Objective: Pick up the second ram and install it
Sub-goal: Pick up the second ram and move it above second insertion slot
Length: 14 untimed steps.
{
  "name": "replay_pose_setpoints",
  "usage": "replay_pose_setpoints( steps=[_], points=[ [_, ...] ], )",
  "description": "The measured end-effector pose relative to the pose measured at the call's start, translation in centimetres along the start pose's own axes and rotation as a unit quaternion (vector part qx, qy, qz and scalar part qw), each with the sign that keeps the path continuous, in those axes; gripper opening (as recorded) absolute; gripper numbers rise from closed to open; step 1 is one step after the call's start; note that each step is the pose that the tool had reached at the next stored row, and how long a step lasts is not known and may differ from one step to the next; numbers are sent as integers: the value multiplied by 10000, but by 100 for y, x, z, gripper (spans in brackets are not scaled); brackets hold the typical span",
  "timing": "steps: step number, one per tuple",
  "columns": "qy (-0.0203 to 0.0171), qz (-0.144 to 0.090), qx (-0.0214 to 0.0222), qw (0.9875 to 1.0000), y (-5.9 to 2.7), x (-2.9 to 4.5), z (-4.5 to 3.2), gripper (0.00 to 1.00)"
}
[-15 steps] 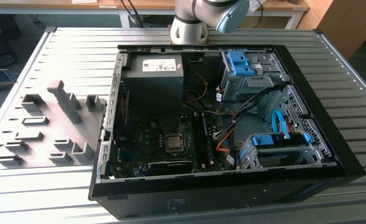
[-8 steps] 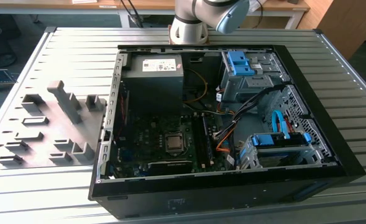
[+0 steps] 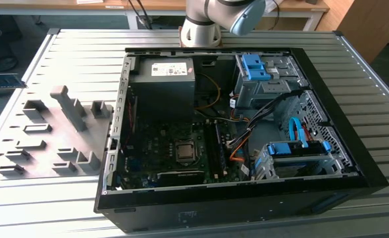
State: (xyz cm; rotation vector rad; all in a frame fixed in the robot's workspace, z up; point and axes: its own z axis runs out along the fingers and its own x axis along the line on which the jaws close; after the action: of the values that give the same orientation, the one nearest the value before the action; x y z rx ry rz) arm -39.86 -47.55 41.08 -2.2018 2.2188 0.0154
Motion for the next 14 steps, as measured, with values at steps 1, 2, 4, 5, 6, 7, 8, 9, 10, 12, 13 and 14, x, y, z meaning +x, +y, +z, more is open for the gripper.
replay_pose_setpoints(
  steps=[1, 2, 4, 5, 6, 7, 8, 9, 10, 12, 13, 14],
  points=[
    [0, 0, 0, 10000, -26, 0, 0, 14],
    [0, 0, 0, 10000, -53, 0, 0, 14],
    [0, 0, 0, 10000, -97, 0, 0, 14],
    [0, 0, 0, 10000, -117, 0, 1, 14],
    [0, -1, 0, 10000, -136, -1, 1, 14],
    [0, 0, 0, 10000, -156, -1, 1, 14],
    [0, 0, 0, 10000, -175, -1, 1, 14],
    [0, 0, 0, 10000, -195, -1, 1, 14],
    [0, 0, 0, 10000, -215, -1, 1, 14],
    [0, 0, 0, 10000, -251, -2, 1, 14],
    [0, 0, 0, 10000, -270, -2, 1, 14],
    [0, 0, 0, 10000, -289, -2, 1, 14]
  ],
)
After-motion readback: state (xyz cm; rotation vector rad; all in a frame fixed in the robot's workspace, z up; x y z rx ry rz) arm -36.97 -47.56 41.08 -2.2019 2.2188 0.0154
